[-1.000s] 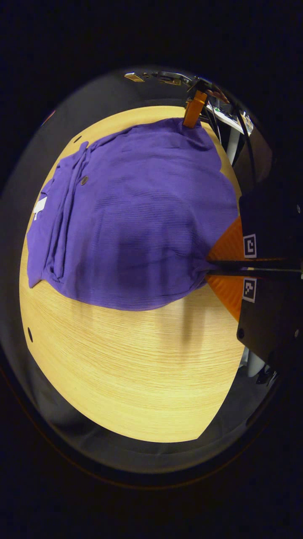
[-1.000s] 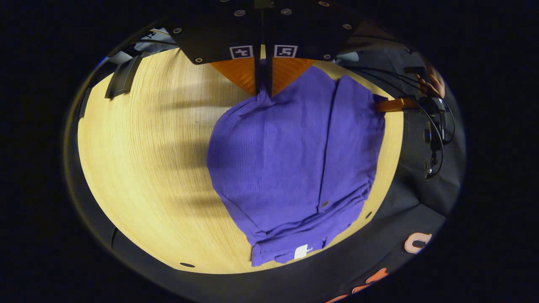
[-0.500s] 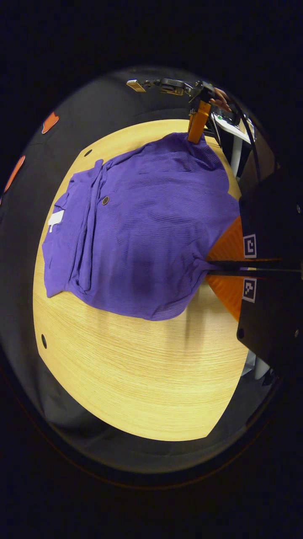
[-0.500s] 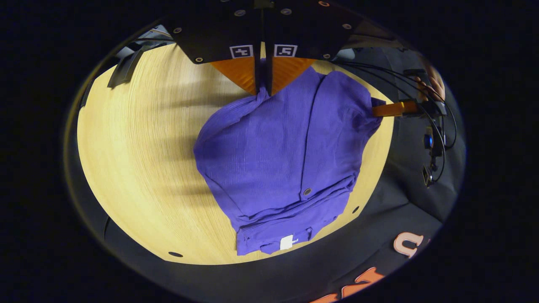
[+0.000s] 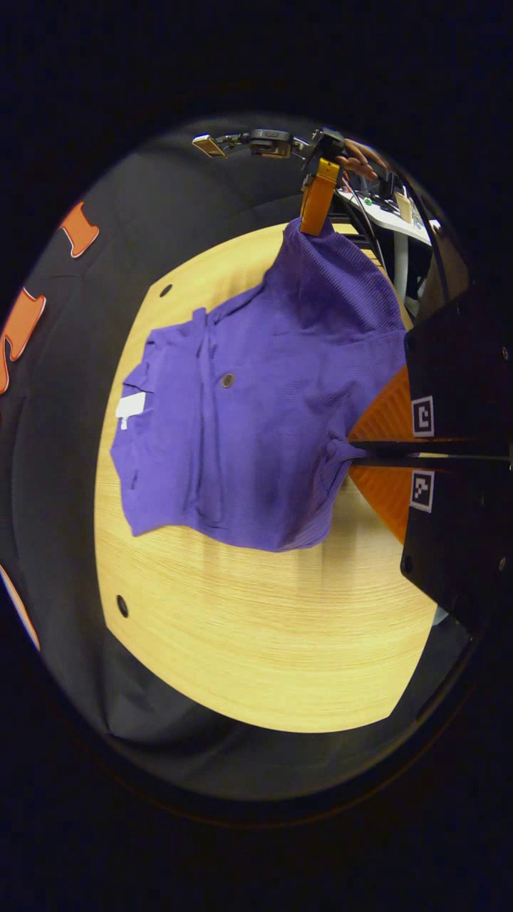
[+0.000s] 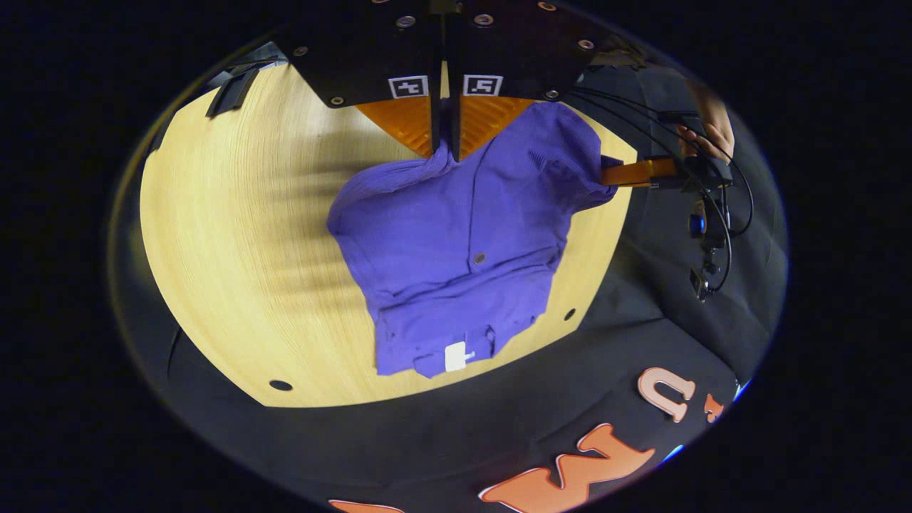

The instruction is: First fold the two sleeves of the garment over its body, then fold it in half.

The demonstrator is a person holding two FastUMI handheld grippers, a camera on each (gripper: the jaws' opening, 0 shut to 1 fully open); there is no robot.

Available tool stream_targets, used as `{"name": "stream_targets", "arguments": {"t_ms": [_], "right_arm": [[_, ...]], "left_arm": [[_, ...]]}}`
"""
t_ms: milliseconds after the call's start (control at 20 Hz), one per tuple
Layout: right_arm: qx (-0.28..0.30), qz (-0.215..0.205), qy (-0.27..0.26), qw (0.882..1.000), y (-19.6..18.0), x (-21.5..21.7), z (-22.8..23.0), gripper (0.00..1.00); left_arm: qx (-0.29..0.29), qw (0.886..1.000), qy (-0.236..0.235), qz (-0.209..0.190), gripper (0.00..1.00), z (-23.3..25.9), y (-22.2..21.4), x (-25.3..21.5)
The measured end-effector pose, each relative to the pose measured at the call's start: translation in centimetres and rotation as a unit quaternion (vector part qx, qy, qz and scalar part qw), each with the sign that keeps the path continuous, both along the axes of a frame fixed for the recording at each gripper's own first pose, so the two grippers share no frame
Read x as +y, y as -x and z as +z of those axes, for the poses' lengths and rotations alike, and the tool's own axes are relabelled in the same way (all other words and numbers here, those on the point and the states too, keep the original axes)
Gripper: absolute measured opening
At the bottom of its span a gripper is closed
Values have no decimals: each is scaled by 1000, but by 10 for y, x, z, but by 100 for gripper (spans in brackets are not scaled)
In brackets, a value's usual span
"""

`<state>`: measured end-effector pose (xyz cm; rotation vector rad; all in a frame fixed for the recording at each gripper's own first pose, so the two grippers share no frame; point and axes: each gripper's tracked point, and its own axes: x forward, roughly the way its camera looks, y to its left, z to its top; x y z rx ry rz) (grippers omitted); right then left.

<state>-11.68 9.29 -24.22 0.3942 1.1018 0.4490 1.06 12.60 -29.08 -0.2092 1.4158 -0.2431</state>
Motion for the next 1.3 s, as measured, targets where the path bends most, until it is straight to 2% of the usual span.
{"name": "stream_targets", "arguments": {"t_ms": [400,750,950,1050,1150,1300], "right_arm": [[-57,5,7,998,-91,-14,42,3],[-62,24,19,998,-205,-8,34,3],[-50,23,18,998,-277,-1,18,3],[-52,18,28,998,-315,-1,9,3],[-57,-19,15,998,-357,5,6,4],[-59,-59,-4,997,-394,2,-1,12]], "left_arm": [[-58,998,-8,-25,3,35,-117,1],[-50,998,-32,-31,3,11,-228,6],[-49,995,-67,-48,2,-15,-294,12],[-60,993,-91,-35,3,-30,-332,20],[-71,991,-109,-16,4,-47,-366,25],[-119,982,-144,27,16,-54,-407,35]]}}
